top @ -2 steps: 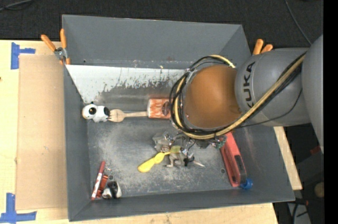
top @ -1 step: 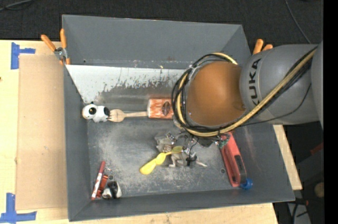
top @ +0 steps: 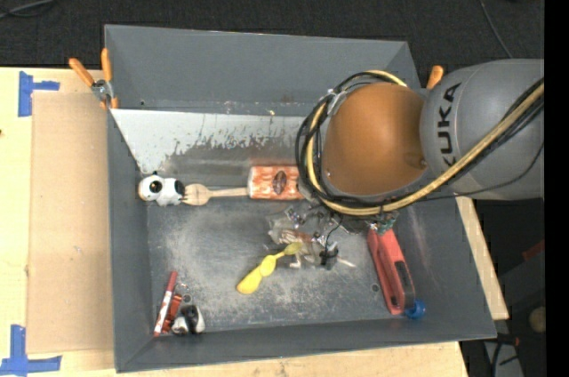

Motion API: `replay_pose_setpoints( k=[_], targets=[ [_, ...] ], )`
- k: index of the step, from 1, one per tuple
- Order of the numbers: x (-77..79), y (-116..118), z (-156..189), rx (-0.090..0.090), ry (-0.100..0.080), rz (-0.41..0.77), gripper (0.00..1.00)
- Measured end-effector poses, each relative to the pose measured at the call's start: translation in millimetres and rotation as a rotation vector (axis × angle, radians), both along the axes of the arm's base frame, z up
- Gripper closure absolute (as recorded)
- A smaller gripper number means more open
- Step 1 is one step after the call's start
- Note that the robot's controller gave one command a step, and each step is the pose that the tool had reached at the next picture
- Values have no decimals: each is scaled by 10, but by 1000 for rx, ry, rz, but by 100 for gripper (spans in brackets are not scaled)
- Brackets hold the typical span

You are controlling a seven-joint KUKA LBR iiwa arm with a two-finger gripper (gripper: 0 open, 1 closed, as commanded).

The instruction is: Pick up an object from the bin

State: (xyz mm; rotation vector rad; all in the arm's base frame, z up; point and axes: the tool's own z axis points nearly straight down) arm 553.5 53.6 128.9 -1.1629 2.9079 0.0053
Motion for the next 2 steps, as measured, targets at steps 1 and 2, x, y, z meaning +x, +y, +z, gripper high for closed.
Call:
replay_pose_setpoints(
  k=[1, 2],
  targets=[
    [-7, 1, 75, 0, 3, -1, 100],
    [-34, 5, 378, 0, 14, -2, 100]
  ],
)
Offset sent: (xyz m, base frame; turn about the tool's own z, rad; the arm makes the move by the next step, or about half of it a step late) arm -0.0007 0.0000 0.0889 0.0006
